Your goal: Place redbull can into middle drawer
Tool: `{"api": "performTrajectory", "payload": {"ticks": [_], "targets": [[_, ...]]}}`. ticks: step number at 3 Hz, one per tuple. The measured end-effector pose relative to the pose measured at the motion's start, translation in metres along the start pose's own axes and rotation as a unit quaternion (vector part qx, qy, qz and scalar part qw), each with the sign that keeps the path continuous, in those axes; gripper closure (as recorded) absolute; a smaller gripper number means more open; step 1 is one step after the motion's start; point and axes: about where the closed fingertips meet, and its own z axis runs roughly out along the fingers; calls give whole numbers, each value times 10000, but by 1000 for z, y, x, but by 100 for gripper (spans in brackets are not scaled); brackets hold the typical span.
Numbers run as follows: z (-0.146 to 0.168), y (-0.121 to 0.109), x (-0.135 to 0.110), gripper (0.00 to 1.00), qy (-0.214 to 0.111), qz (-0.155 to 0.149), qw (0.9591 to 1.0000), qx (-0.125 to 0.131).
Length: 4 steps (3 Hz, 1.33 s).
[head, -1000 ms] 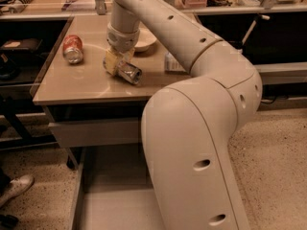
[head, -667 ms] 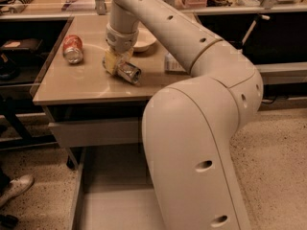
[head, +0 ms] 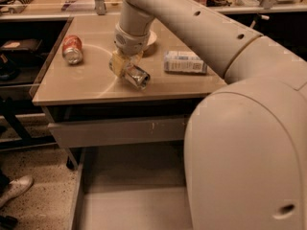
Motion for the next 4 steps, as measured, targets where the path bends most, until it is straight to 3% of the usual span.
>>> {"api": "performTrajectory", "payload": {"ticks": [1,2,4], "targets": [[-8,43,58,100,62,173,9993,-319],[-8,43,59,100,66,174,9993,-321],[-6,74,107,100,342,628,9964,-449]]}}
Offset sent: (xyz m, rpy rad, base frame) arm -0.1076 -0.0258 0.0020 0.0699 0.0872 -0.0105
